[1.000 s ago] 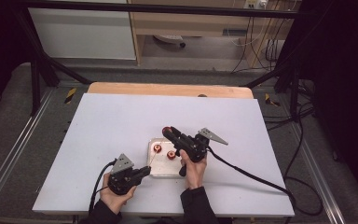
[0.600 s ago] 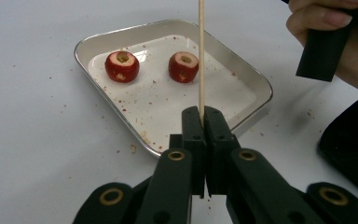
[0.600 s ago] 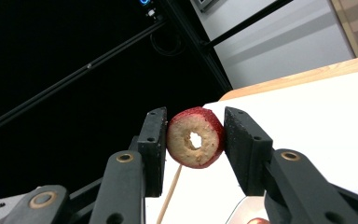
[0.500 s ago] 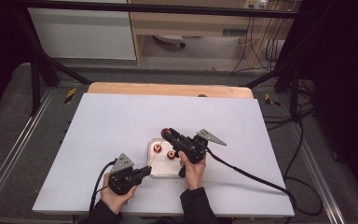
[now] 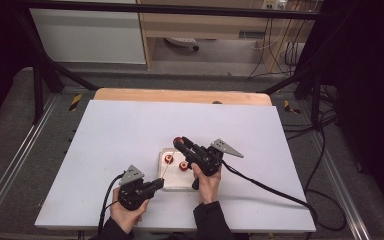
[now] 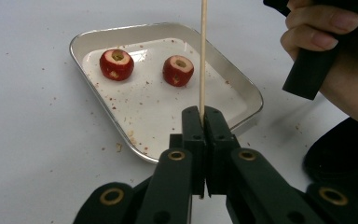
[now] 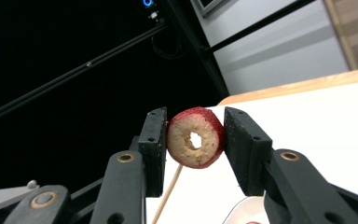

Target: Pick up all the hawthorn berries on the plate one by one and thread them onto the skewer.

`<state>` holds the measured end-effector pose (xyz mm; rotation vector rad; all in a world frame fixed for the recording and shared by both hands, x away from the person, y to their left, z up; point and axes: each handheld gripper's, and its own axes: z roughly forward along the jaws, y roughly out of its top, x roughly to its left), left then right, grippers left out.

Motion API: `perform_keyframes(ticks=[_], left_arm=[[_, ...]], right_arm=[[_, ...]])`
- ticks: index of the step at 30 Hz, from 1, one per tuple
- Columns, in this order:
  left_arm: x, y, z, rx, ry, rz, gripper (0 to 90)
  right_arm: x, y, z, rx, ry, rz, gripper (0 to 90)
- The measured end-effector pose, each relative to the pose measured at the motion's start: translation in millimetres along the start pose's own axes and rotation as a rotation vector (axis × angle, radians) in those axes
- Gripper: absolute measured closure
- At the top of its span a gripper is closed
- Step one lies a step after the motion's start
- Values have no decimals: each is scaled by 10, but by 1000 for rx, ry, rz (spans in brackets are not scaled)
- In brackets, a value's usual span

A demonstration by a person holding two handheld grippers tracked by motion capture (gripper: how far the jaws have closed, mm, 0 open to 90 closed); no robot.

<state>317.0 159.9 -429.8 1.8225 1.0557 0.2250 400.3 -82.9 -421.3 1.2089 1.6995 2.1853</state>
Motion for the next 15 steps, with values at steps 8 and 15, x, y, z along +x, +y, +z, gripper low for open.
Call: perform_keyframes(ticks=[8, 15], left_arm=[[-41, 13, 22, -11, 11, -10, 883], [-93, 5, 89, -17, 17, -4, 884]], right_arm=[[-3, -17, 2, 12, 13, -1, 613], [8, 7, -9, 12, 13, 32, 614]])
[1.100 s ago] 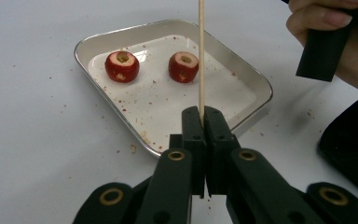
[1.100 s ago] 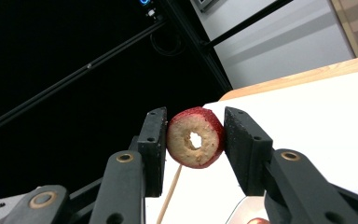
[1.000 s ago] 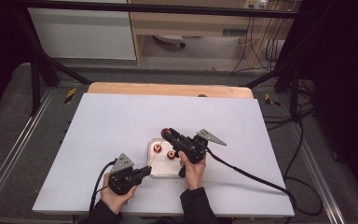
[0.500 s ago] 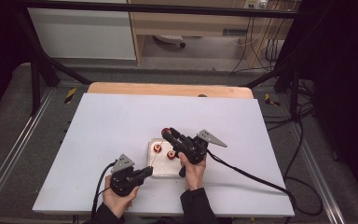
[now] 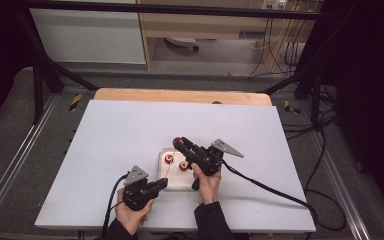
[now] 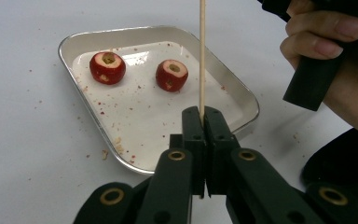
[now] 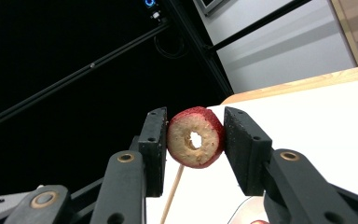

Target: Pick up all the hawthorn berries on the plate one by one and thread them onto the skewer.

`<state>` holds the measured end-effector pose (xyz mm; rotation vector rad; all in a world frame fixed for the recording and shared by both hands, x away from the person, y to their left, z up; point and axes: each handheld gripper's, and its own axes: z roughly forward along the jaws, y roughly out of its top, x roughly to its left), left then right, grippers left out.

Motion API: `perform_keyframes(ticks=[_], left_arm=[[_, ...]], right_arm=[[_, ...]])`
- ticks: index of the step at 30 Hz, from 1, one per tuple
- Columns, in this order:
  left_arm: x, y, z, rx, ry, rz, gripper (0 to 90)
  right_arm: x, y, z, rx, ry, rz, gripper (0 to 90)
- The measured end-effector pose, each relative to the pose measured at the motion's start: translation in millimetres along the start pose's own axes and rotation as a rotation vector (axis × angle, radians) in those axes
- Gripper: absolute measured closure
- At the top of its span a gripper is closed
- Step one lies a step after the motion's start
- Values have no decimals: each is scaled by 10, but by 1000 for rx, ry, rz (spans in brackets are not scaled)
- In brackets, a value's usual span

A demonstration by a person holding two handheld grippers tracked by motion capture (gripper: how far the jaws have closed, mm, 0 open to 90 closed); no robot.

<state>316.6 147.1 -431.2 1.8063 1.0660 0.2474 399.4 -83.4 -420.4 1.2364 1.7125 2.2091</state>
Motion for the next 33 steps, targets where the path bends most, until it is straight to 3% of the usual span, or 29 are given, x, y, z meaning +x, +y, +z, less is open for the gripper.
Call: perform_keyframes(ticks=[8, 18, 21, 22, 27, 33], left_arm=[[58, -29, -43, -2, 12, 0, 884], [81, -33, -88, -9, 36, 65, 884], [64, -33, -116, -9, 35, 71, 884], [57, -47, -112, -14, 27, 75, 885], [66, -61, -103, -24, 0, 52, 885], [18, -65, -98, -32, -4, 65, 884]], right_arm=[[-43, 12, 20, 47, 4, 36, 616], [-61, 40, 24, 77, 23, 104, 617], [-59, 28, 29, 61, 12, 118, 618], [-57, 40, 23, 27, 4, 123, 618], [-46, 86, 11, 10, 14, 128, 617], [-55, 66, 20, -18, 21, 154, 617]])
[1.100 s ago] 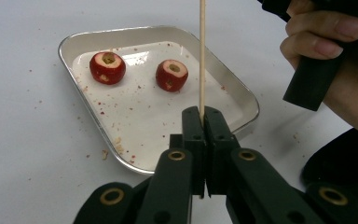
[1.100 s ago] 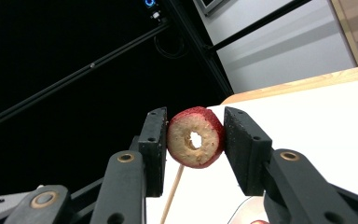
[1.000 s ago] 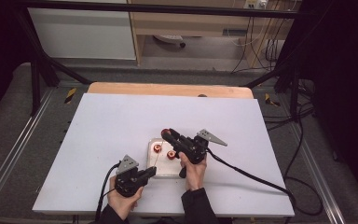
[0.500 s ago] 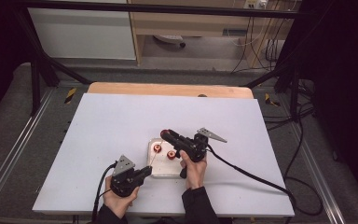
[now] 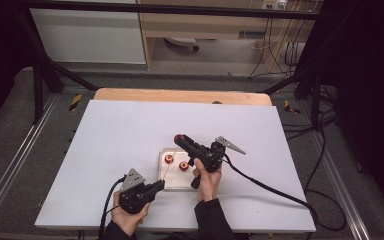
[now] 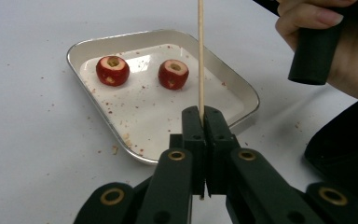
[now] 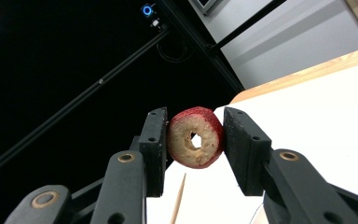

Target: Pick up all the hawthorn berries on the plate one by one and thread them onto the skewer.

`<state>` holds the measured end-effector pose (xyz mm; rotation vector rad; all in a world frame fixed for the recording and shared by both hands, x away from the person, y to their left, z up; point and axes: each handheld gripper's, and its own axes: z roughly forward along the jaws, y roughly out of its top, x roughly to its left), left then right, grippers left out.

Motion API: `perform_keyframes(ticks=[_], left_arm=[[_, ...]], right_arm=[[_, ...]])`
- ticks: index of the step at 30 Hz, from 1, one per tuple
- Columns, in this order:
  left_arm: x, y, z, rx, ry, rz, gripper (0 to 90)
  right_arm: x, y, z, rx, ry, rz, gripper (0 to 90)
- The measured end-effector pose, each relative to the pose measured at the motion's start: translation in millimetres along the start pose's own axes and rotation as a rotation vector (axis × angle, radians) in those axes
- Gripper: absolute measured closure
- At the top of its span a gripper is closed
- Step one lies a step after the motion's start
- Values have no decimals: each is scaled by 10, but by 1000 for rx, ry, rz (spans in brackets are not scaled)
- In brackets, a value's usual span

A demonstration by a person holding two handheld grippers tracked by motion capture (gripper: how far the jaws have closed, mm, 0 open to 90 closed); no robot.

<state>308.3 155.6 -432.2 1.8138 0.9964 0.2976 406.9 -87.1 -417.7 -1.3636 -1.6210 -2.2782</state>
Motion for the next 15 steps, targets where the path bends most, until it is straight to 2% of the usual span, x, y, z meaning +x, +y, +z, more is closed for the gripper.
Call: perform_keyframes(ticks=[11, 15], left_arm=[[-10, 5, 18, -7, 3, -26, 884], [-13, 0, 20, -11, 11, -17, 884]], right_arm=[[11, -16, -5, -23, 18, 9, 616], [11, -26, -8, -21, 19, 10, 617]])
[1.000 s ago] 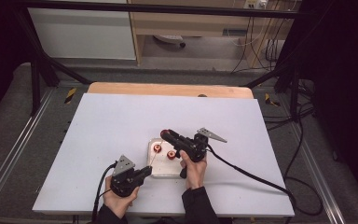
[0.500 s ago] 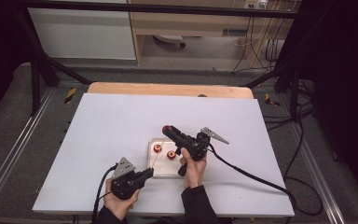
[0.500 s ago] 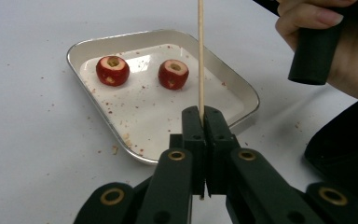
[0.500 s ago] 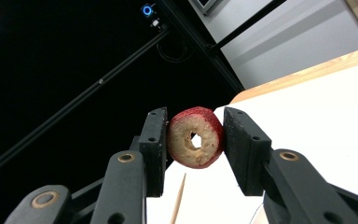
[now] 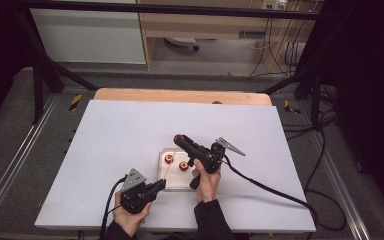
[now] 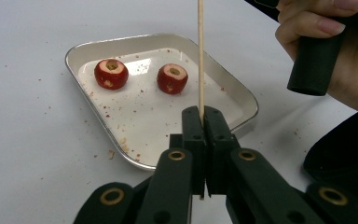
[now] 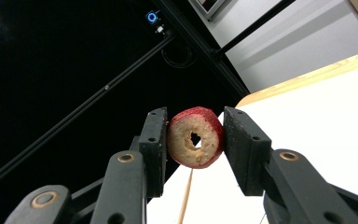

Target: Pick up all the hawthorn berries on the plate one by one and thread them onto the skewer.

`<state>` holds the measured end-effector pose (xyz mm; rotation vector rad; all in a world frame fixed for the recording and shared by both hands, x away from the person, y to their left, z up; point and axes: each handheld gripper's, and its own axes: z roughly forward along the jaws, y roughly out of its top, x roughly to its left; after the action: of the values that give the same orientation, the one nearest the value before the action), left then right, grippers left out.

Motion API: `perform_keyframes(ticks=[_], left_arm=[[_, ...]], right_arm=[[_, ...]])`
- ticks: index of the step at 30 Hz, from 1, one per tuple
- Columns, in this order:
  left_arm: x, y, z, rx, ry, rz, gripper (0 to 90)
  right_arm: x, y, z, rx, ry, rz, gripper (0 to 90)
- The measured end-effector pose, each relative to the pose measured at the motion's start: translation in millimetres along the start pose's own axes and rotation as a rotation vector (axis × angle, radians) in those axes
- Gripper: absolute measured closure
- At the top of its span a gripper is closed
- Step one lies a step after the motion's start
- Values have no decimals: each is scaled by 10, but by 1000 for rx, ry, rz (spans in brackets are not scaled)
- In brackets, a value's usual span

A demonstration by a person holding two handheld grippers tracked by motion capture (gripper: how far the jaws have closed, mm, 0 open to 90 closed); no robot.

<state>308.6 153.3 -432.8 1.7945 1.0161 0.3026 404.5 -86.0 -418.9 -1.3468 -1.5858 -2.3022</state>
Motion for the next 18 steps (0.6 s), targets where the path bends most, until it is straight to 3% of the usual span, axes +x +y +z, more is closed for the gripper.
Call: perform_keyframes(ticks=[9, 14, 18], left_arm=[[3, -5, 0, -4, 0, 3, 884], [4, 19, 12, -15, 0, -24, 884], [-16, 54, 50, -14, 9, -18, 884]], right_arm=[[-6, -2, 4, 10, -4, -2, 617], [-9, -42, 7, 19, 0, 1, 616], [-9, -87, 8, 17, 4, 9, 616]])
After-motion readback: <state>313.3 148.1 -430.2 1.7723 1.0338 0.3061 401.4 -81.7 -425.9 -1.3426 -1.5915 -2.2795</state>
